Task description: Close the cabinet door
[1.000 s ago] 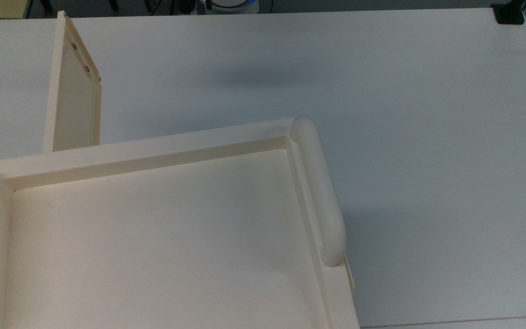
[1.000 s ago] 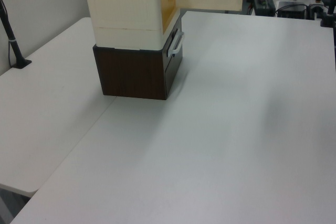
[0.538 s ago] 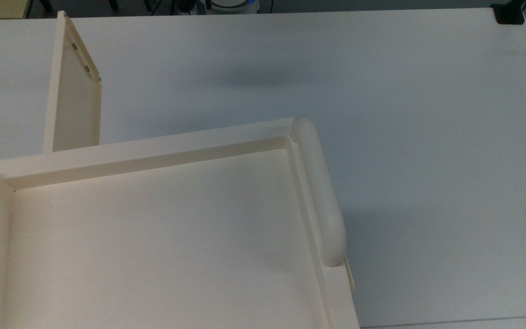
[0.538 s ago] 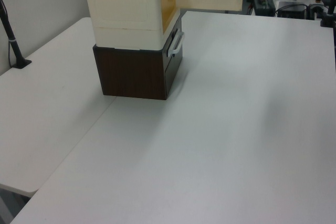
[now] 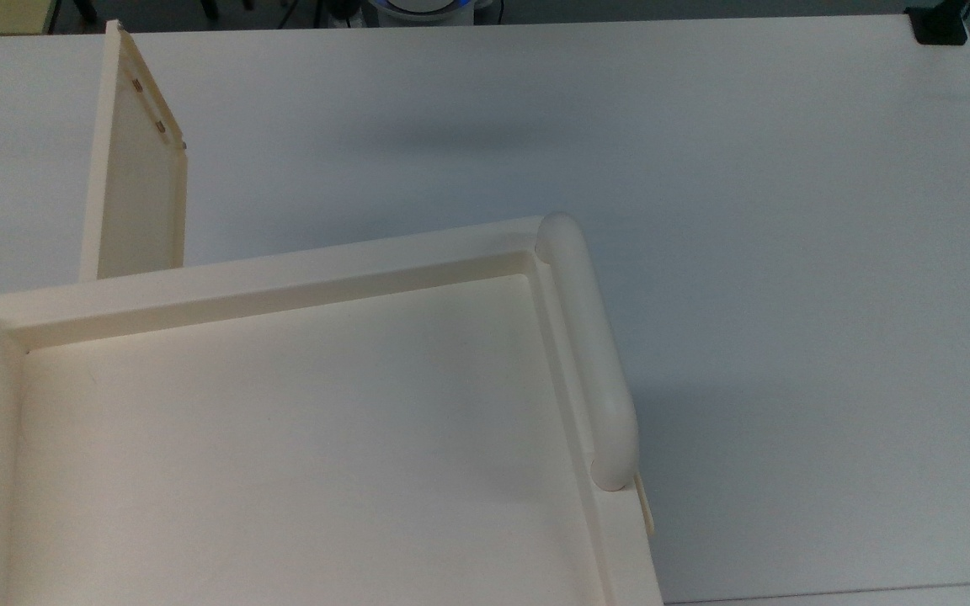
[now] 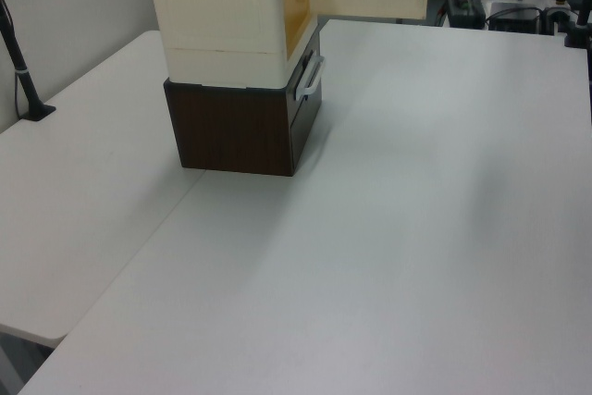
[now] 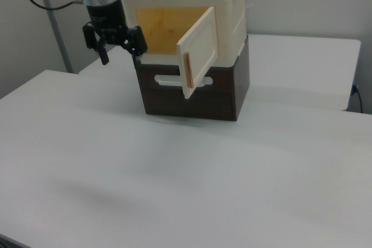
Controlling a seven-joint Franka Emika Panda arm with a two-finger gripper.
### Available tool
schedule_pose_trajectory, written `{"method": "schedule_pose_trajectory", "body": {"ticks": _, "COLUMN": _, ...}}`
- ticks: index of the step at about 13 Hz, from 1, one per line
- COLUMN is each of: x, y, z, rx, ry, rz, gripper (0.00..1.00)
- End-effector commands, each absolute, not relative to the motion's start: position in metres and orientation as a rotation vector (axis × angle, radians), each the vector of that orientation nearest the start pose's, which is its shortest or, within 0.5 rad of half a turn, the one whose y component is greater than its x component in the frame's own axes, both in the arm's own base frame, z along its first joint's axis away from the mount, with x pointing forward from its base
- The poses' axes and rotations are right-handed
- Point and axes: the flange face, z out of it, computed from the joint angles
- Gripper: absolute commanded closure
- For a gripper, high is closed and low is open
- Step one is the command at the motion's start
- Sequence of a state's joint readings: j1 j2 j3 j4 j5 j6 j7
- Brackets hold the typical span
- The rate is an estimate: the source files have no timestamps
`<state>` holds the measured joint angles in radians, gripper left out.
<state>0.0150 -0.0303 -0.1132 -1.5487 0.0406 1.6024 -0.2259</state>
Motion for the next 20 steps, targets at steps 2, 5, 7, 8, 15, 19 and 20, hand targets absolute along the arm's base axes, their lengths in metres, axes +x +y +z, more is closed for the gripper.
{"method": "schedule_pose_trajectory", "body": {"ticks": 2, "x": 0.542, "y": -0.108, "z": 0.674, "rx": -3.133, "ry": -0.185, "rz": -0.341, "gripper": 0.0}}
{"method": "schedule_pose_trajectory", "body": {"ticks": 5, "x": 0.543, "y": -0.142, "z": 0.686, "rx": -3.145, "ry": -0.044, "rz": -0.503, "gripper": 0.11}}
{"method": "schedule_pose_trajectory", "body": {"ticks": 7, "x": 0.54, "y": -0.175, "z": 0.691, "rx": -3.136, "ry": 0.105, "rz": -0.606, "gripper": 0.43}}
{"method": "schedule_pose_trajectory", "body": {"ticks": 8, "x": 0.541, "y": -0.183, "z": 0.69, "rx": -3.132, "ry": 0.132, "rz": -0.634, "gripper": 0.61}}
{"method": "schedule_pose_trajectory", "body": {"ticks": 15, "x": 0.559, "y": -0.235, "z": 0.663, "rx": -2.948, "ry": 0.44, "rz": -0.787, "gripper": 1.0}}
{"method": "schedule_pose_trajectory", "body": {"ticks": 19, "x": 0.571, "y": -0.243, "z": 0.636, "rx": -2.871, "ry": 0.519, "rz": -0.74, "gripper": 1.0}}
{"method": "schedule_pose_trajectory", "body": {"ticks": 20, "x": 0.577, "y": -0.242, "z": 0.625, "rx": -2.843, "ry": 0.556, "rz": -0.715, "gripper": 1.0}}
